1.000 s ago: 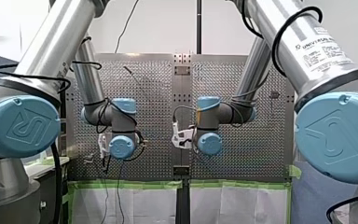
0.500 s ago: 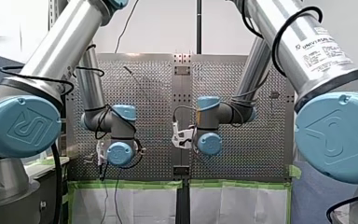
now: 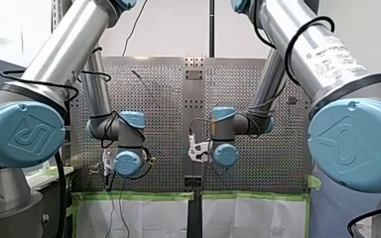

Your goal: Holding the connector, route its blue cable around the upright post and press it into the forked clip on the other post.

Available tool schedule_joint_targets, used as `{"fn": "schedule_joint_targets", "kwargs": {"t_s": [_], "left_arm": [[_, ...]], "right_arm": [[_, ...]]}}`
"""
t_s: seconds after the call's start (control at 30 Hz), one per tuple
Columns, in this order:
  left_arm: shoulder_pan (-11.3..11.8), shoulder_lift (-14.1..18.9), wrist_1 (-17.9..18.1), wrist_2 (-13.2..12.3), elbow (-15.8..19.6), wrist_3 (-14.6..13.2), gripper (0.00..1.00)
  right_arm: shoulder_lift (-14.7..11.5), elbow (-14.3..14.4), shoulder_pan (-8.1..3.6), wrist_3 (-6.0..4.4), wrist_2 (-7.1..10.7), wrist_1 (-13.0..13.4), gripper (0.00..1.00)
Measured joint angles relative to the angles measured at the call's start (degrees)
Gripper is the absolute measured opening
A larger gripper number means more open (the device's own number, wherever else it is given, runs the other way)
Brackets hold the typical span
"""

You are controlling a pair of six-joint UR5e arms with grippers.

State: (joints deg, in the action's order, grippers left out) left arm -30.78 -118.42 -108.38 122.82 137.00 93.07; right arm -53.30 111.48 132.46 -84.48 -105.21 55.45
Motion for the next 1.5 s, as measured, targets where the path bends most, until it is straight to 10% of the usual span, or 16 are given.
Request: {"fn": "schedule_joint_targets", "kwargs": {"t_s": [0.6, 1.0, 1.5], "left_arm": [[1.3, 0.0, -1.4, -0.8, -1.0, -1.3, 0.0], [2.8, 5.6, -7.4, 0.7, -6.8, 2.8, 0.03], [4.5, 13.4, -15.1, 5.7, -10.5, 9.2, 0.03]], "right_arm": [[7.8, -2.1, -0.59, -0.04, 0.33, -2.7, 0.0], [2.6, -7.6, -0.14, -3.17, 1.94, -5.8, 0.0], [-4.9, -15.1, -0.03, -3.64, 6.58, -13.0, 0.0]]}}
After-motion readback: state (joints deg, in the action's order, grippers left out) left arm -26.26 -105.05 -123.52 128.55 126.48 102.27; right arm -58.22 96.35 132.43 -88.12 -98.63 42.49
